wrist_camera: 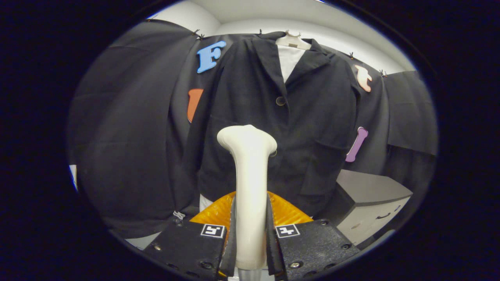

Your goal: Iron the clothes twice with a garment steamer, once on the left side and once on the right side.

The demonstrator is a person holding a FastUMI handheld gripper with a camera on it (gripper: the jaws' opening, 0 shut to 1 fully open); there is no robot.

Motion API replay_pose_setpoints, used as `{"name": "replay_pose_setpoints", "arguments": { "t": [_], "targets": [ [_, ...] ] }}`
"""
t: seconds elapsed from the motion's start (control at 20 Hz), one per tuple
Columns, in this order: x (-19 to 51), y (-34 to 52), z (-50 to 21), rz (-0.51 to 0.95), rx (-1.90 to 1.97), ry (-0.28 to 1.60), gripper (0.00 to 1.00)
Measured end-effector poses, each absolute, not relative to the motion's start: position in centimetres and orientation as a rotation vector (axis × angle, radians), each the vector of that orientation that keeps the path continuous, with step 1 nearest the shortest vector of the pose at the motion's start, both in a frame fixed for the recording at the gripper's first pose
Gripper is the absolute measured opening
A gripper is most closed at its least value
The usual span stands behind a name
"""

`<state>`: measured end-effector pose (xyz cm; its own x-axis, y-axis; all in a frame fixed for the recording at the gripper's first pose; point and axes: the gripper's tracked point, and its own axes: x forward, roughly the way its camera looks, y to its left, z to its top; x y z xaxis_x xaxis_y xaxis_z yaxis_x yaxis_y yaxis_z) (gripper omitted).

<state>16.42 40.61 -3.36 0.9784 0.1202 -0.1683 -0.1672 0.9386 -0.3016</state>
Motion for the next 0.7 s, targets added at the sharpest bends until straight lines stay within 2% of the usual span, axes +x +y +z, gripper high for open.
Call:
{"name": "replay_pose_setpoints", "arguments": {
  "t": [0.7],
  "targets": [
    [16.4, 38.7, -11.0, 0.168, -0.415, 0.282, 0.34]
  ]
}}
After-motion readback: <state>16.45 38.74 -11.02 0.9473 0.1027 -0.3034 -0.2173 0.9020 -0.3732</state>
